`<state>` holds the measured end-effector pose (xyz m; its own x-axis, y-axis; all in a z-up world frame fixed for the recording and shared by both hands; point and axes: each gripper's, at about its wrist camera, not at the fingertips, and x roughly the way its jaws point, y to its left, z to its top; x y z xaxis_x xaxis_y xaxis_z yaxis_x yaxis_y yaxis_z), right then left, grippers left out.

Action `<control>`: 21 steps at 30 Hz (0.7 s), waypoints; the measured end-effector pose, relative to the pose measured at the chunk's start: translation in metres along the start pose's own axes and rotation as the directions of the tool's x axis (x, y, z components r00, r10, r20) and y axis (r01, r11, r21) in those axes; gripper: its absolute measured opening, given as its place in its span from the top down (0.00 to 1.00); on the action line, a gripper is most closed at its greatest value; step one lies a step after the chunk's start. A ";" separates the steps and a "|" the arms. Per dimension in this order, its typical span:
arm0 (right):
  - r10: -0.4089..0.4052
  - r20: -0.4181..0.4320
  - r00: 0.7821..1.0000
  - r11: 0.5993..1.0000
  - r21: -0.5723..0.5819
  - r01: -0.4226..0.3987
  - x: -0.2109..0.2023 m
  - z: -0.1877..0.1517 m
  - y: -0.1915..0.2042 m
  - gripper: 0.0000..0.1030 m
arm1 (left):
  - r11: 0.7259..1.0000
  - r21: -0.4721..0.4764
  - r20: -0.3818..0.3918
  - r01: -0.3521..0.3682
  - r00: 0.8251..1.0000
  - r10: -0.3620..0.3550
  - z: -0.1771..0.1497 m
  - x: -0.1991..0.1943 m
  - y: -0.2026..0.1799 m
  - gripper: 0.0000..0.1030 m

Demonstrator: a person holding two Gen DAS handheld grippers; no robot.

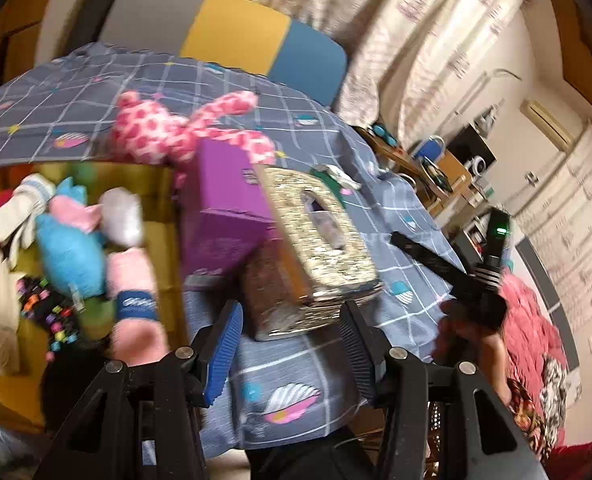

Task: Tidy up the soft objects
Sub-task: 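Move both tools over the green sponge and white packet on the sheet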

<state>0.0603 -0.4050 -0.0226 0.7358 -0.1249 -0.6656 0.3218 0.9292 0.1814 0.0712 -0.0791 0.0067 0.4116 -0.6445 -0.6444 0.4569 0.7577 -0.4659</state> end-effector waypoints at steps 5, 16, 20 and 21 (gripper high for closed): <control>-0.029 -0.014 0.999 1.000 0.004 0.029 0.026 0.006 -0.023 0.45 | 0.999 0.048 -0.014 0.020 1.000 -0.019 0.015 0.013 -0.031 0.50; -0.113 0.028 0.993 0.994 -0.002 0.113 0.079 0.010 -0.071 0.37 | 0.987 0.156 -0.072 0.037 0.997 -0.026 0.051 0.066 -0.106 0.49; -0.111 -0.010 0.994 0.989 0.095 0.112 0.091 0.001 -0.094 0.37 | 0.988 0.156 -0.117 0.012 0.993 0.006 0.066 0.096 -0.125 0.49; -0.107 -0.016 0.994 0.987 0.119 0.108 0.093 0.000 -0.099 0.37 | 0.988 0.152 -0.134 0.006 0.991 0.014 0.071 0.106 -0.129 0.49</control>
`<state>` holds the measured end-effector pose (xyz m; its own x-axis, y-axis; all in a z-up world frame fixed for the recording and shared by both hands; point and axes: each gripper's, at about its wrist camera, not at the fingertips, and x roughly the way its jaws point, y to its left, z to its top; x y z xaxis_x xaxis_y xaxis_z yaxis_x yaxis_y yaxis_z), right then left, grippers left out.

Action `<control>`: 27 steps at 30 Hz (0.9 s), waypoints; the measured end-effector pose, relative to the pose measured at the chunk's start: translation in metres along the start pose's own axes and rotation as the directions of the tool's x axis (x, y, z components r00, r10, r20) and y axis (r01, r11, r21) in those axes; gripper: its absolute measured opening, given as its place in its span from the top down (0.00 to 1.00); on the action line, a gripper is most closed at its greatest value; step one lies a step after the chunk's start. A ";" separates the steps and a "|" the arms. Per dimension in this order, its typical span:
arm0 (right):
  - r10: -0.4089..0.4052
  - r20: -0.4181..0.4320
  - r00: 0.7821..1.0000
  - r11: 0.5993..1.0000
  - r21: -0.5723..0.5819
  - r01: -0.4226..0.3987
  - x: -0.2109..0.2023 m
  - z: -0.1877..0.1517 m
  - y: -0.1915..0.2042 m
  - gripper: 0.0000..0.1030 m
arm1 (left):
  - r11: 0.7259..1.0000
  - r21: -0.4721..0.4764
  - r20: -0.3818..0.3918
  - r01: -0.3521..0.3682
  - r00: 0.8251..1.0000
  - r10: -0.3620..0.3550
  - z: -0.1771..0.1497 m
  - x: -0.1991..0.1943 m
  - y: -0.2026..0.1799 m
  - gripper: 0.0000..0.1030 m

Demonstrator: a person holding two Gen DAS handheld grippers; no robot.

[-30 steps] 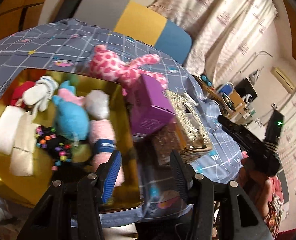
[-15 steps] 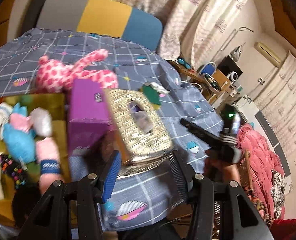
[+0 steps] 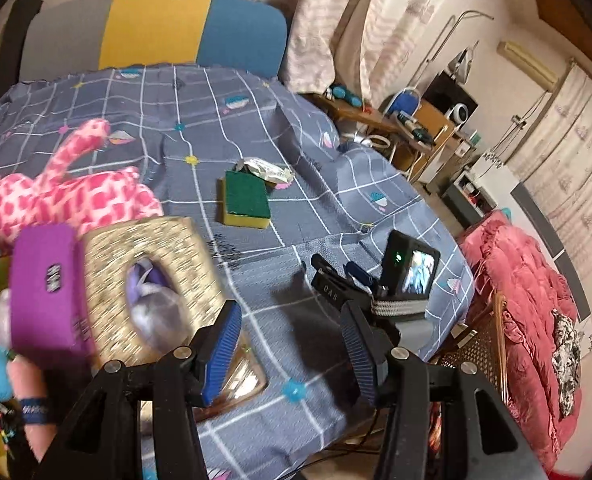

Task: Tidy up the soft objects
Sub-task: 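Move both tools over the green sponge and white packet on the sheet, then grasp the green-and-yellow scouring sponge with the left tool and lift it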

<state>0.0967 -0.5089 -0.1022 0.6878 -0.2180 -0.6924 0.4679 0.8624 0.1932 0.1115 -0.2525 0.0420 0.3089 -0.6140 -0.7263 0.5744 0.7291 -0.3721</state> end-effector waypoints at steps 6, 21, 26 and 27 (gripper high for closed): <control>0.065 0.000 0.998 0.996 0.062 -0.065 0.004 -0.004 -0.013 0.33 | 0.998 0.003 -0.083 -0.055 0.995 0.055 0.041 0.059 -0.018 0.38; 0.151 0.041 0.988 0.982 0.110 -0.155 0.004 -0.008 -0.022 0.28 | 0.951 0.034 -0.225 -0.308 0.924 0.308 0.120 0.214 0.007 0.22; 0.163 0.049 0.985 0.979 0.118 -0.168 0.003 -0.009 -0.024 0.28 | 0.937 0.062 -0.243 -0.343 0.906 0.347 0.126 0.243 0.018 0.22; 0.166 0.050 0.985 0.978 0.119 -0.170 0.003 -0.009 -0.024 0.28 | 0.933 0.069 -0.248 -0.354 0.900 0.359 0.126 0.247 0.019 0.22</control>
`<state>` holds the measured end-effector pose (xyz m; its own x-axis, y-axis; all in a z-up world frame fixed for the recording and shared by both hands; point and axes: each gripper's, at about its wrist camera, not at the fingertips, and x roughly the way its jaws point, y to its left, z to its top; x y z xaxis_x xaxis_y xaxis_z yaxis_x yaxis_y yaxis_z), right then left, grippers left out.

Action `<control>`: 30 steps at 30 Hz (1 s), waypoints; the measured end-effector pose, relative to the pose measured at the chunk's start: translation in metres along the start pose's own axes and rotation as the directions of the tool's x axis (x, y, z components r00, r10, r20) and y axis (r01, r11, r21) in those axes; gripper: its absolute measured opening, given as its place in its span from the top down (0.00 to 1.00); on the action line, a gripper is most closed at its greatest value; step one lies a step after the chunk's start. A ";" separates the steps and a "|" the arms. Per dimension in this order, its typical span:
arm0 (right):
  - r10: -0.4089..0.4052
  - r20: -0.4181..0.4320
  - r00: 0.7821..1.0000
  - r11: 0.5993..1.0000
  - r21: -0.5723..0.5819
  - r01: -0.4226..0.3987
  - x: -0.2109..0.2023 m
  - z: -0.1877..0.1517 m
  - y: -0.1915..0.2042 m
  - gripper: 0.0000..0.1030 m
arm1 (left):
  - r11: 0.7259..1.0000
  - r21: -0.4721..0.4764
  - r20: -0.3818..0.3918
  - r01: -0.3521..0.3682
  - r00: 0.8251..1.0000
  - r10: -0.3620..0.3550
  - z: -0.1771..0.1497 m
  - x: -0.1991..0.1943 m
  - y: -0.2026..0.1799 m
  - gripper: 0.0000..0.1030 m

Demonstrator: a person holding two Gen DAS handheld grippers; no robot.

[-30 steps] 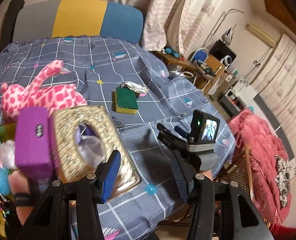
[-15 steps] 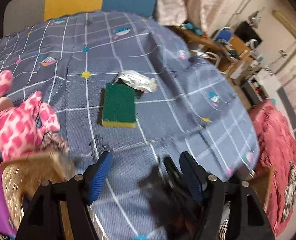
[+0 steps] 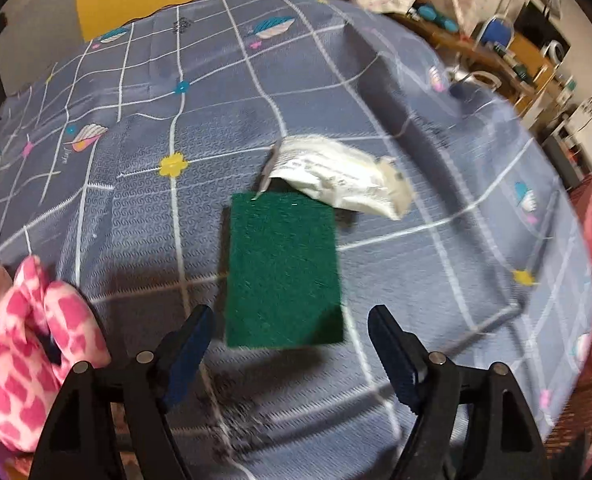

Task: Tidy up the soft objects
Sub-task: 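Grasp the green-and-yellow scouring sponge with the left tool and lift it, then grasp the white printed packet with the right tool and lift it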

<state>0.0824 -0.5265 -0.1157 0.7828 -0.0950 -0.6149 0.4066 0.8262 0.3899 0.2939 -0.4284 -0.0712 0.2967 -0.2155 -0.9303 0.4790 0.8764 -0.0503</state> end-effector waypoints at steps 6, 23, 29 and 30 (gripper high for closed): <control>0.005 0.004 1.000 1.000 0.004 -0.005 -0.001 -0.001 0.000 0.28 | 1.000 -0.006 -0.020 -0.005 1.000 0.004 0.003 0.018 0.003 0.24; -0.003 0.002 1.000 1.000 -0.001 0.003 0.000 -0.001 0.002 0.28 | 0.993 -0.007 0.062 0.121 0.991 -0.120 -0.037 -0.046 -0.007 0.33; -0.013 -0.005 1.000 1.000 -0.011 0.013 0.003 0.000 0.004 0.28 | 0.984 0.017 0.124 0.179 0.976 -0.179 -0.056 -0.079 -0.005 0.33; -0.017 -0.008 1.000 1.000 -0.013 0.017 0.003 0.000 0.004 0.28 | 0.983 0.018 0.136 0.184 0.973 -0.185 -0.060 -0.086 -0.003 0.33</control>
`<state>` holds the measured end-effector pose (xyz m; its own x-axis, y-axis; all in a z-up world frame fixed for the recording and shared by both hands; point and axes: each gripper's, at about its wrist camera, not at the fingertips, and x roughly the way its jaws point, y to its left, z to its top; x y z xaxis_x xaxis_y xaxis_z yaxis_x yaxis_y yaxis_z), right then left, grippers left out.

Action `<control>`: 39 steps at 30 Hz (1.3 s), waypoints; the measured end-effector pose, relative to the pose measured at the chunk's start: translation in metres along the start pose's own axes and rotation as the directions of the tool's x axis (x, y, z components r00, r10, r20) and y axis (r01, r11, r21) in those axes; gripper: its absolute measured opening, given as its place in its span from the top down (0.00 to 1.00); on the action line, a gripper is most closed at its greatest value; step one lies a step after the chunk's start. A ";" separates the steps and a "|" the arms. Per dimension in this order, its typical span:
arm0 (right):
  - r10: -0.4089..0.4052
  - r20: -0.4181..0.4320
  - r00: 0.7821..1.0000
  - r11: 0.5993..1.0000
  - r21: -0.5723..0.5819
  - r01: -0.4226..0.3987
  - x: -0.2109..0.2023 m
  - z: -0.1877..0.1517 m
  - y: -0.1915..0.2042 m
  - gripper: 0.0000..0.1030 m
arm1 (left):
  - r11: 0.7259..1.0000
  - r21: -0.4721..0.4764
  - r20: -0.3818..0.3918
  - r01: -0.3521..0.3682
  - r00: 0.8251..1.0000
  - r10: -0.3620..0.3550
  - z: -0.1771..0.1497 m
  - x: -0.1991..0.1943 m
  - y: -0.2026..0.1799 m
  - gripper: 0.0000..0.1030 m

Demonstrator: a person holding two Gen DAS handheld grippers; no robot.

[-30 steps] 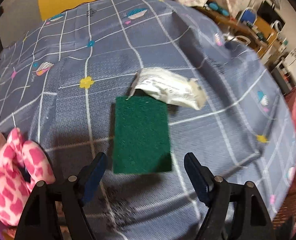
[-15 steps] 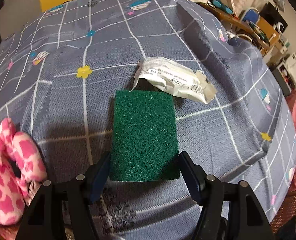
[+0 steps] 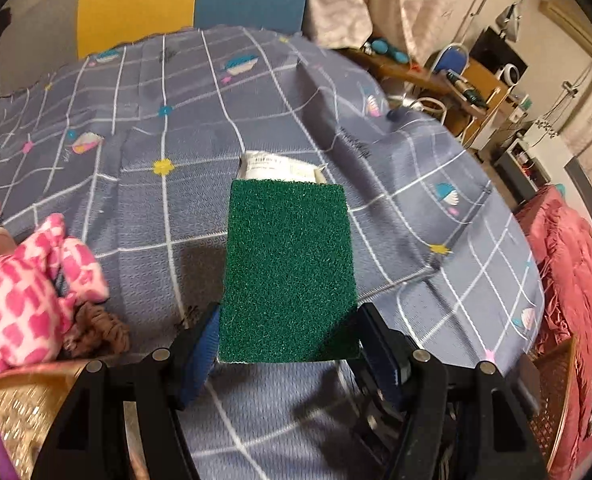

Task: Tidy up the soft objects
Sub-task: 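Grasp the white printed packet with the right tool and lift it, then carry the sponge toward the gold tray with the left tool while the right carries the packet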

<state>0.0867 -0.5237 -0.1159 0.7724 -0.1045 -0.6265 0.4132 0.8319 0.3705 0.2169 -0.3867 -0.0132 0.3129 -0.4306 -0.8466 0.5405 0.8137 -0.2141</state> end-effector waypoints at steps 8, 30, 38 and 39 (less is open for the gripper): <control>-0.043 -0.098 0.994 0.986 -0.166 0.026 0.010 0.012 0.028 0.23 | 0.994 -0.002 0.090 0.112 0.990 -0.111 -0.030 -0.065 0.009 0.33; -0.167 -0.244 0.955 0.672 -0.737 -0.070 0.163 0.130 0.108 0.06 | 0.975 -0.103 0.131 0.199 0.974 -0.185 -0.094 -0.139 0.100 0.33; -0.172 -0.310 0.935 0.686 -0.719 -0.112 0.194 0.134 0.103 0.07 | 0.972 -0.095 0.146 0.215 0.969 -0.200 -0.094 -0.138 0.109 0.33; -0.160 -0.313 0.936 0.703 -0.702 -0.115 0.193 0.134 0.102 0.08 | 0.972 -0.095 0.144 0.217 0.969 -0.202 -0.094 -0.137 0.109 0.33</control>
<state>0.3421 -0.5318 -0.1073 0.5063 -0.0603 -0.8603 -0.1368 0.9793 -0.1492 0.1597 -0.2022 0.0337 0.3063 -0.6377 -0.7068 0.5187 0.7344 -0.4378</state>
